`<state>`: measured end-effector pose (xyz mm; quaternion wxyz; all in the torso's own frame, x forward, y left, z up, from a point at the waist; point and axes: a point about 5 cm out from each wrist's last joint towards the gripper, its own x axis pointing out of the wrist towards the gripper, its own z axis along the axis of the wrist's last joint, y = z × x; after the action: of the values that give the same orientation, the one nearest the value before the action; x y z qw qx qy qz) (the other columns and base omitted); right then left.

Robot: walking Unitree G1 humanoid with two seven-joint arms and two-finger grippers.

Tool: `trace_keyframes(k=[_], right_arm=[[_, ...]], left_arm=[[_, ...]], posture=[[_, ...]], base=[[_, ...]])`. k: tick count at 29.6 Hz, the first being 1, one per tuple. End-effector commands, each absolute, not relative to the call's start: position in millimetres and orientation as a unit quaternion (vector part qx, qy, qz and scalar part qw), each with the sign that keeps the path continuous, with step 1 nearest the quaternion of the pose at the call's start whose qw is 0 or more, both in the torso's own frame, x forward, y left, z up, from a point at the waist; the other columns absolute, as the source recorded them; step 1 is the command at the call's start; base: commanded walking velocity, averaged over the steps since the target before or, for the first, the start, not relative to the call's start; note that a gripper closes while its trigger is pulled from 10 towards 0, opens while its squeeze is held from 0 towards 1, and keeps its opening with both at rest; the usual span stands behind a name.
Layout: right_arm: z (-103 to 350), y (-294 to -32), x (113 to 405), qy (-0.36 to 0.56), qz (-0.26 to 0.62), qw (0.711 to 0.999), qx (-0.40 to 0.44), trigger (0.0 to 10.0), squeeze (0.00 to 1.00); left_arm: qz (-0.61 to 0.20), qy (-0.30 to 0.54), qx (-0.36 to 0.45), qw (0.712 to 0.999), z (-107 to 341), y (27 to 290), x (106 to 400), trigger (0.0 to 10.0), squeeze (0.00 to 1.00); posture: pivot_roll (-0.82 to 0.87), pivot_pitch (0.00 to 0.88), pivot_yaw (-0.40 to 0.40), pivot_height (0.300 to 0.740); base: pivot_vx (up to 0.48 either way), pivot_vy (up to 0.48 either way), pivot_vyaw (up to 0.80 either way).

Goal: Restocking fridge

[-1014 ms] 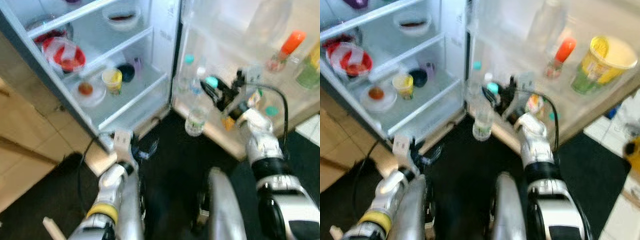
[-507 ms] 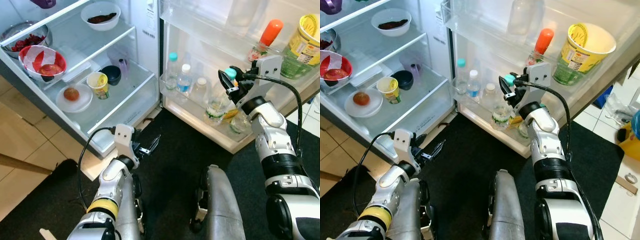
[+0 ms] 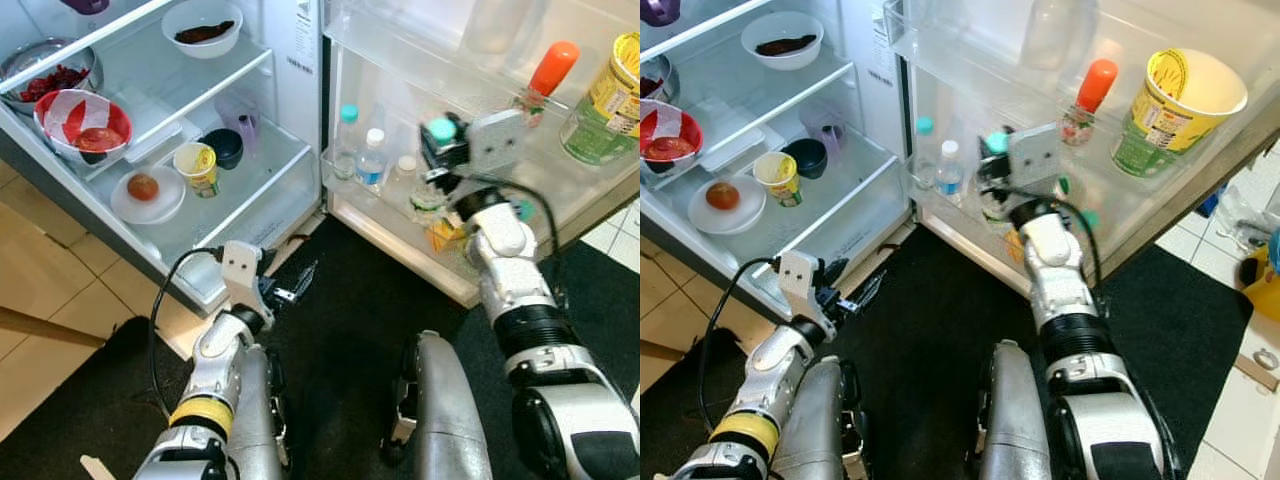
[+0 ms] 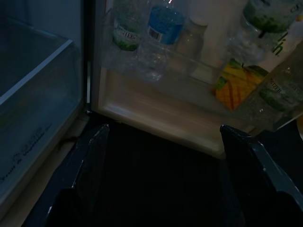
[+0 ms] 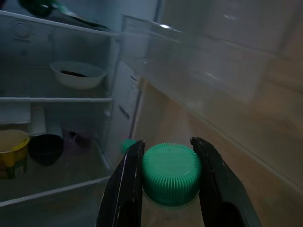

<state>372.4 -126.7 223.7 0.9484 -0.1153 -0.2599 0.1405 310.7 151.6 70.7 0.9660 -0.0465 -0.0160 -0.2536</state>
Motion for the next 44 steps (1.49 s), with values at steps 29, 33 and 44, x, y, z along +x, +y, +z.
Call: trace_keyframes(k=[29,33,44], right_arm=[[187.1,-129.4,388.8,-0.169,0.067,0.981,-0.071,10.0,0.00],[181.4,-136.2,390.6,-0.146,0.043,0.988,-0.031,10.0,0.00],[167.7,-151.1,393.3,-0.091,-0.011,0.993,0.069,10.0,0.00]], left_arm=[[-0.266,-0.040,-0.036,0.963,89.2,155.0,301.0,10.0,0.00],[-0.266,-0.044,-0.037,0.962,93.2,154.8,301.6,10.0,0.00],[-0.265,-0.047,-0.038,0.962,99.4,154.1,302.0,10.0,0.00]], posture=[[0.07,0.427,0.001,0.595],[0.07,0.436,0.004,0.595],[0.07,0.435,0.003,0.595]], base=[[0.000,0.000,0.00],[0.000,0.000,0.00],[0.000,0.000,0.00]])
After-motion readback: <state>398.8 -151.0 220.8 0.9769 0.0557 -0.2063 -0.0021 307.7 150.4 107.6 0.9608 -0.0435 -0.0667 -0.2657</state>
